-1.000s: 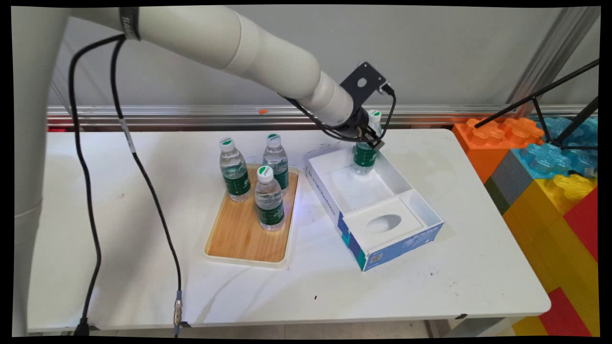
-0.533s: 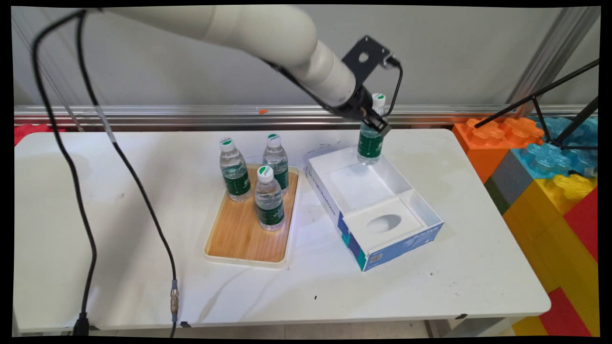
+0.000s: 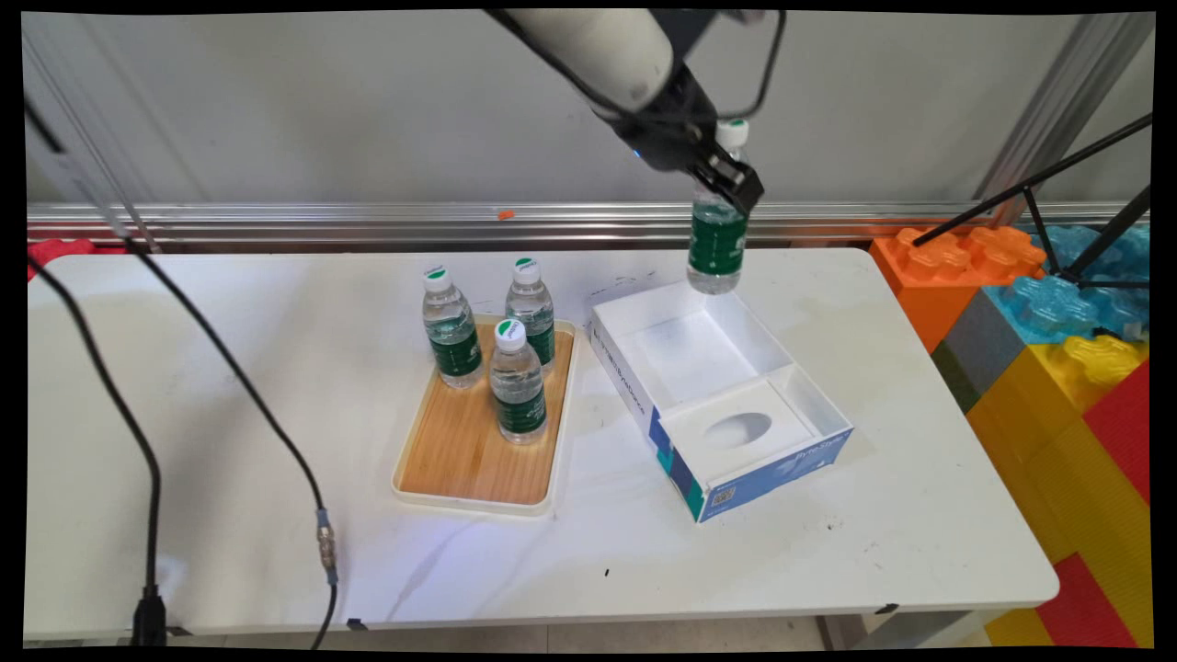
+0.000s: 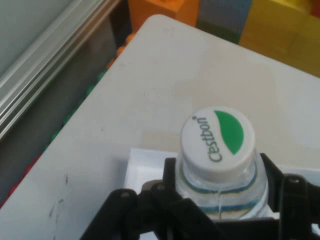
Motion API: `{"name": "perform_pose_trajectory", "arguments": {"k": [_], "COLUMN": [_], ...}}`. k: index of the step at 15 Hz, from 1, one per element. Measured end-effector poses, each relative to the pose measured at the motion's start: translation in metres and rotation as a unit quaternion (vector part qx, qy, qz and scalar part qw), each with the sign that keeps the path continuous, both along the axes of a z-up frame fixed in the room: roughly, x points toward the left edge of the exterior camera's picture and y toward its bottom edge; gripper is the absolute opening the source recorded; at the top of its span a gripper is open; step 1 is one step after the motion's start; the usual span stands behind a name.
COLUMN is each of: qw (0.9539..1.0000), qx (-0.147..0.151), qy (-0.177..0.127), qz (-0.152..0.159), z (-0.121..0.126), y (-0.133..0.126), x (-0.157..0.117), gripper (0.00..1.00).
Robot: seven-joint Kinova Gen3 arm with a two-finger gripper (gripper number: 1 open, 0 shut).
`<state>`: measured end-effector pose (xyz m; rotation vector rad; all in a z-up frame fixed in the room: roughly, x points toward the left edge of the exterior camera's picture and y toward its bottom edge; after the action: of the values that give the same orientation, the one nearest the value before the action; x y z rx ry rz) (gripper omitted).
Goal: Place the picked object on the tray
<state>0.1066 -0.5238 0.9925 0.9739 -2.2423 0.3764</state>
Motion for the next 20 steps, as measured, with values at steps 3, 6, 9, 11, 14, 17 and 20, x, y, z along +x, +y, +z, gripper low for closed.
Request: {"name": "perform_pose_trajectory", "arguments": {"k": [3, 6, 9, 11, 14, 17, 20], "qw": [0.9999, 0.9993, 0.9976, 0.9951, 0.9896, 0.9829, 0.9772], "qx": [0.014, 0.025, 0.033, 0.039, 0.054, 0.066, 0.065], "qy": [-0.002, -0.014, -0.034, -0.05, -0.056, -0.052, -0.053], "qz": [-0.008, -0.026, -0.051, -0.076, -0.121, -0.164, -0.195], "z": [0.039, 0.069, 0.087, 0.092, 0.086, 0.073, 0.054], "y": [0.025, 0.055, 0.086, 0.108, 0.141, 0.169, 0.186], "x": [0.024, 0.052, 0.088, 0.12, 0.169, 0.215, 0.252], "gripper": [0.0, 0.0, 0.0, 0.0, 0.0, 0.0, 0.0]}}
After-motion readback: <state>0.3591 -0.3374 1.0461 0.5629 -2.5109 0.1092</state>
